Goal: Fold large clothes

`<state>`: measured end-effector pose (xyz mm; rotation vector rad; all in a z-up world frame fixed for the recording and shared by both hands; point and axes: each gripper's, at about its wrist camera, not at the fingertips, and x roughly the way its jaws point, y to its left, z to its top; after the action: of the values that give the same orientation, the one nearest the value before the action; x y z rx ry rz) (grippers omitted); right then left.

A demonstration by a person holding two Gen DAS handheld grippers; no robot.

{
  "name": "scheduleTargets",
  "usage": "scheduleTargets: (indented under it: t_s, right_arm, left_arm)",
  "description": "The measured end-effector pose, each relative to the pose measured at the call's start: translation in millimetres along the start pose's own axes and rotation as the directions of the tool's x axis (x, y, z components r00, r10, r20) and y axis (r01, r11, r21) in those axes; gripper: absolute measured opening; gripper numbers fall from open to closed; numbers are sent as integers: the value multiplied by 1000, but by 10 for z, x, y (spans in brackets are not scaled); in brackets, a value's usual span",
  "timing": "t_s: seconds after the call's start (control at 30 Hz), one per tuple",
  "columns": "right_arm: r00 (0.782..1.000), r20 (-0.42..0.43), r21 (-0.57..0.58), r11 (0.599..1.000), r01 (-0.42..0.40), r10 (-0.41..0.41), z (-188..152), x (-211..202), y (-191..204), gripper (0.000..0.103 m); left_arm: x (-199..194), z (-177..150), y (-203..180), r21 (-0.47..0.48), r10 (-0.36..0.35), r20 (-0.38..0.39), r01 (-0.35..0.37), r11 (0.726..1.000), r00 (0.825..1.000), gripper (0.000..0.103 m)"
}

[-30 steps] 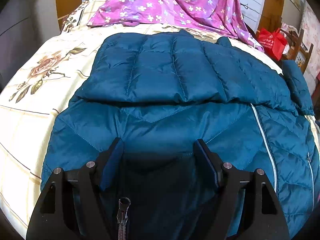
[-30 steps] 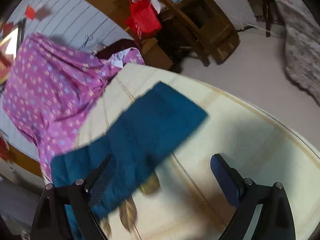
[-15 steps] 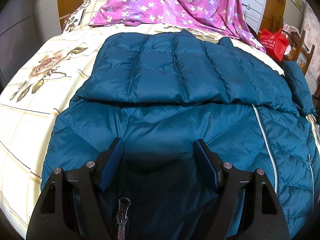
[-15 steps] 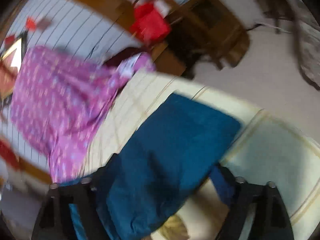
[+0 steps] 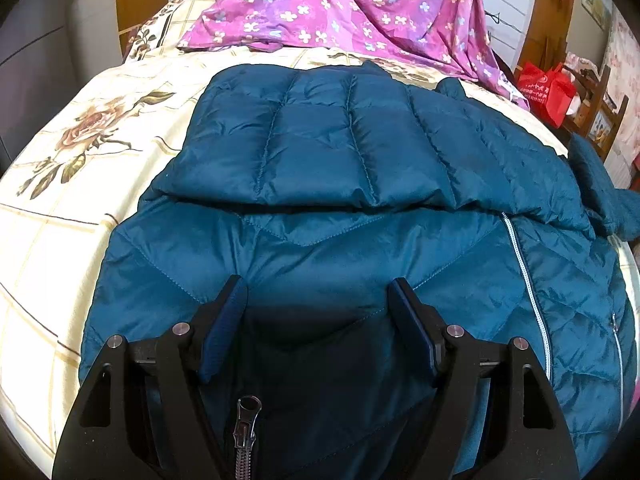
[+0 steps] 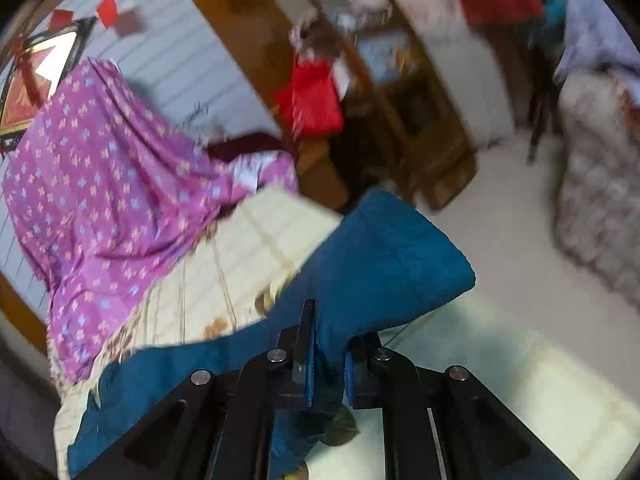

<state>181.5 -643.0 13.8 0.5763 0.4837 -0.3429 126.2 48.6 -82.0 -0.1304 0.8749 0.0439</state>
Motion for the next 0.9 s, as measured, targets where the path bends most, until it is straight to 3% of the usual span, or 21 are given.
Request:
scheduleTargets:
  t_s: [0.1, 0.2, 0.3, 0.4, 0.53, 0.73, 0.9]
  right_arm:
    - [997, 77, -27, 999, 33, -31, 108, -447, 150, 10]
    - [992, 125, -86, 996, -2, 13, 92, -777, 490, 10]
    - [984, 94, -140, 981, -135, 149, -151, -940, 998, 10]
    - [960, 4, -204, 940, -272, 278, -610, -931, 1549, 10]
    - [911, -137, -249, 876, -412, 389, -1356, -775, 2163, 10]
    - [807, -345, -260, 777, -573, 479, -2602, -432, 2895, 10]
    - [709, -456, -240, 693, -679, 537, -3151, -328, 3216, 10]
  left_arm:
    - [-5, -1, 11, -6, -7, 1, 7, 1000, 1000, 74]
    - [-9, -1, 26, -14, -17, 3, 17, 1000, 1000, 74]
    - [-14, -1, 40, -22, -27, 5, 27, 999, 1000, 74]
    - [-25, -2, 65, -34, -39, 9, 39, 999, 999, 74]
    - [-34, 1, 105, -50, -58, 13, 58, 997, 998, 74]
    - [-42, 1, 138, -69, -81, 18, 82, 994, 997, 74]
    - [-47, -1, 137, -66, -77, 18, 78, 995, 997, 74]
